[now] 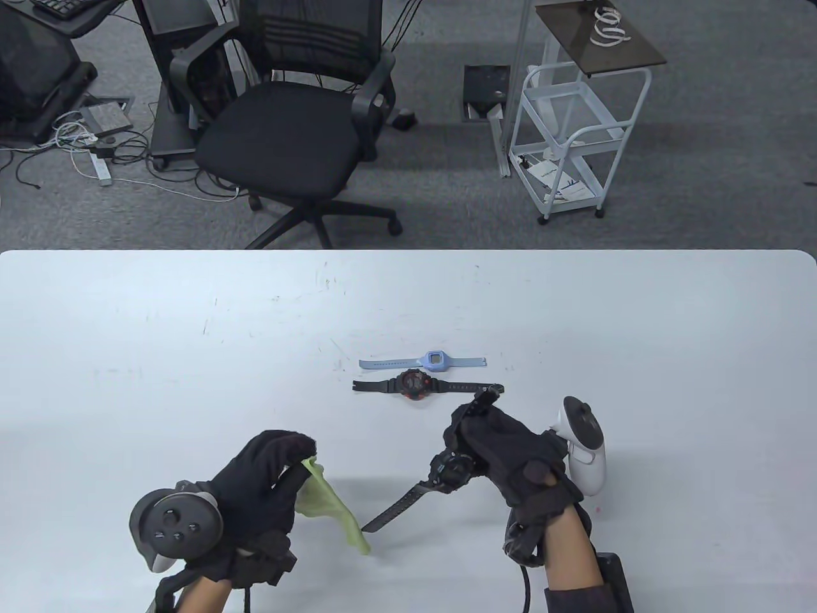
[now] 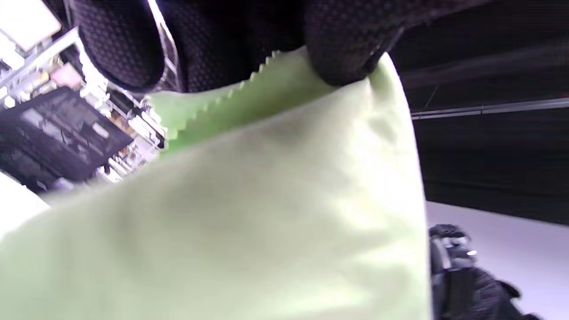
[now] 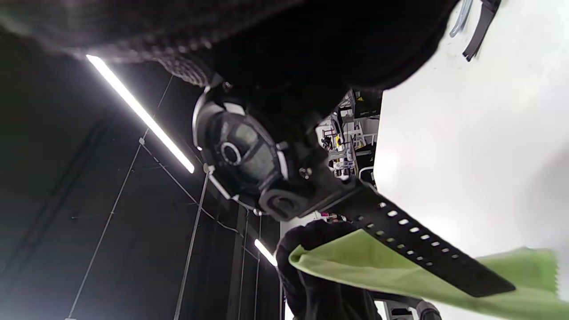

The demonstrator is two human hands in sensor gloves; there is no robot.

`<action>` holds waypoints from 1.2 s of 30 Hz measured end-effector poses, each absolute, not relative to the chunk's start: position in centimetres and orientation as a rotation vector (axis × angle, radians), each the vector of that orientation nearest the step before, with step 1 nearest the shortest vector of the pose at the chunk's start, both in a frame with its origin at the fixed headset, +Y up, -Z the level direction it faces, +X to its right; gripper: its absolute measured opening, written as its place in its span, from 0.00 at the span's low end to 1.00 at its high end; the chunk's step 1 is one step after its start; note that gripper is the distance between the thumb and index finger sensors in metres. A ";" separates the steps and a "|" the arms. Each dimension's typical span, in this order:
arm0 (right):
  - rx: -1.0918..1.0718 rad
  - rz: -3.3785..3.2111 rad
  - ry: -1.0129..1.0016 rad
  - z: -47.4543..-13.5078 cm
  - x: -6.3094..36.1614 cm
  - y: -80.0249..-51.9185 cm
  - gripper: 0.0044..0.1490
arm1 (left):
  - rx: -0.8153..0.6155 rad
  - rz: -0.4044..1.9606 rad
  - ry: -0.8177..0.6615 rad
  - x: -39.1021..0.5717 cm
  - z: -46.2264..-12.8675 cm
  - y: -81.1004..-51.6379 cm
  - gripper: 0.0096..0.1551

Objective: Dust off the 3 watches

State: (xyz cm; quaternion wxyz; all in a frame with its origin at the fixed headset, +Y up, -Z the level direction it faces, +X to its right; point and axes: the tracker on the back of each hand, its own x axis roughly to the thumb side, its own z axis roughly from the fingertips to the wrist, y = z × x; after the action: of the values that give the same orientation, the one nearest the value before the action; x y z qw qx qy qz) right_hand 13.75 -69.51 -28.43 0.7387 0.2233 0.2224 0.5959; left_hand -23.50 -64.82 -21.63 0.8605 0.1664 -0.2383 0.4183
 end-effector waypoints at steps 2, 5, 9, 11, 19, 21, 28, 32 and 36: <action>0.478 1.323 0.458 -28.4 13.5 -69.6 0.30 | 0.314 0.945 -0.513 -23.2 -21.9 -65.3 0.23; 0.468 1.328 0.410 -28.2 13.0 -69.9 0.30 | 0.268 1.021 -0.522 -22.6 -22.1 -66.1 0.23; 0.482 1.336 0.375 -27.9 11.8 -70.2 0.30 | 0.275 1.077 -0.479 -21.7 -22.1 -67.1 0.23; 0.487 1.311 0.406 -27.8 11.1 -70.5 0.30 | 0.300 1.086 -0.435 -21.4 -21.9 -67.4 0.23; 0.491 1.223 0.517 -27.3 8.5 -72.1 0.30 | 0.253 1.137 -0.296 -20.7 -22.6 -69.0 0.24; 0.484 1.194 0.543 -27.2 8.1 -72.5 0.30 | 0.232 1.169 -0.259 -20.7 -22.8 -69.3 0.24; 0.414 1.100 0.571 -26.9 6.8 -74.2 0.30 | 0.173 1.137 -0.263 -20.0 -23.1 -70.2 0.26; 0.353 1.071 0.545 -26.7 6.9 -74.7 0.30 | 0.189 1.099 -0.264 -19.5 -22.9 -70.3 0.32; 0.326 1.056 0.530 -26.6 7.1 -75.0 0.30 | 0.156 1.123 -0.357 -19.1 -23.0 -70.2 0.24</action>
State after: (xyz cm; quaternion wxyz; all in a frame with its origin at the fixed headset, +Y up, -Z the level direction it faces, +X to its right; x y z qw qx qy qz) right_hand 7.06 -74.96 -26.63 0.8180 0.1528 0.2487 0.4957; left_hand -19.14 -70.16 -23.00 0.8286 0.0736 -0.1681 0.5289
